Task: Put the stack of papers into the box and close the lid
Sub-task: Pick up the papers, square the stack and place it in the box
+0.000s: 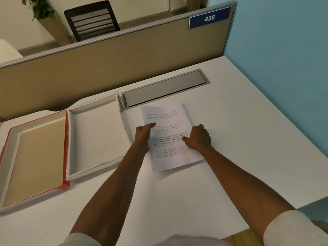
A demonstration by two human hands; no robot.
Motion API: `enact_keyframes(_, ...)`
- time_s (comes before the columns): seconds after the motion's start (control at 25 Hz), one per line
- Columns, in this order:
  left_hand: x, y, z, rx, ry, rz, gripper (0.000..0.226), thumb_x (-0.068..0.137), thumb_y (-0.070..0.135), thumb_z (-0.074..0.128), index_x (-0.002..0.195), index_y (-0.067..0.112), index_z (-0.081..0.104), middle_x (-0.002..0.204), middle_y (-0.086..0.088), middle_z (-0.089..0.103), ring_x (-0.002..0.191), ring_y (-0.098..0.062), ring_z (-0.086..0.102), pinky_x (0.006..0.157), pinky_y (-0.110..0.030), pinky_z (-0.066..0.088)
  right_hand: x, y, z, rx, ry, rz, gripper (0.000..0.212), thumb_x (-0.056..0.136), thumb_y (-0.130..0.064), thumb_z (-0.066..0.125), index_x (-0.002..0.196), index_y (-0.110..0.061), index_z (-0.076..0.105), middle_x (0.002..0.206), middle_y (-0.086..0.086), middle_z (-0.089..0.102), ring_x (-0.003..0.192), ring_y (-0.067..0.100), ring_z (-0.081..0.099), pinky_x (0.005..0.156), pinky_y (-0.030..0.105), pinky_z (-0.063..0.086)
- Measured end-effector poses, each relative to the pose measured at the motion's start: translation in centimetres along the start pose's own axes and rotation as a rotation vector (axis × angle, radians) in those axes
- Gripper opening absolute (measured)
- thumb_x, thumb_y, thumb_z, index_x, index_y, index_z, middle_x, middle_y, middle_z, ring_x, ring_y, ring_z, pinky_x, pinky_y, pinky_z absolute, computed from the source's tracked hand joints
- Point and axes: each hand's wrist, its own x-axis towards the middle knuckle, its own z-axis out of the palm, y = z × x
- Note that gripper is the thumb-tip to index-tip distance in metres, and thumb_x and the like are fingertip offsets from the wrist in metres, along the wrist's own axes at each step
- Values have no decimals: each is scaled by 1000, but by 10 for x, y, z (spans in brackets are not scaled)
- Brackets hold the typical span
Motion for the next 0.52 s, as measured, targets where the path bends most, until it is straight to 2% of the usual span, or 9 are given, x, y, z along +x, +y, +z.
enact_keyframes(0.12,7,8,1,-13,64,-28,70,88,32,73,143,18,33,137,-12,51,123,-34,53,104,-56,47,0,-1,0,5,0,5,60,82,-54,72,119,-9,57,123,14,55,112,30,59,85,40,54)
enact_keyframes(0.24,10,23,9,74,90,-98,79,87,38,74,149,17,31,136,-11,49,122,-33,50,94,-50,44,0,-1,1,14,0,19,60,82,-53,73,119,-9,56,124,14,54,112,30,59,86,40,54)
enact_keyframes(0.4,16,27,11,102,-11,-141,58,89,38,71,139,20,47,135,-12,56,113,-32,57,94,-51,47,0,0,2,22,11,19,61,82,-52,74,120,-8,56,124,14,54,113,30,58,84,39,53)
enact_keyframes(0.52,18,24,14,160,24,-137,52,90,36,72,133,18,48,126,-11,56,109,-32,55,87,-50,44,1,0,3,25,14,28,61,82,-52,74,121,-8,56,125,13,54,113,29,58,84,38,53)
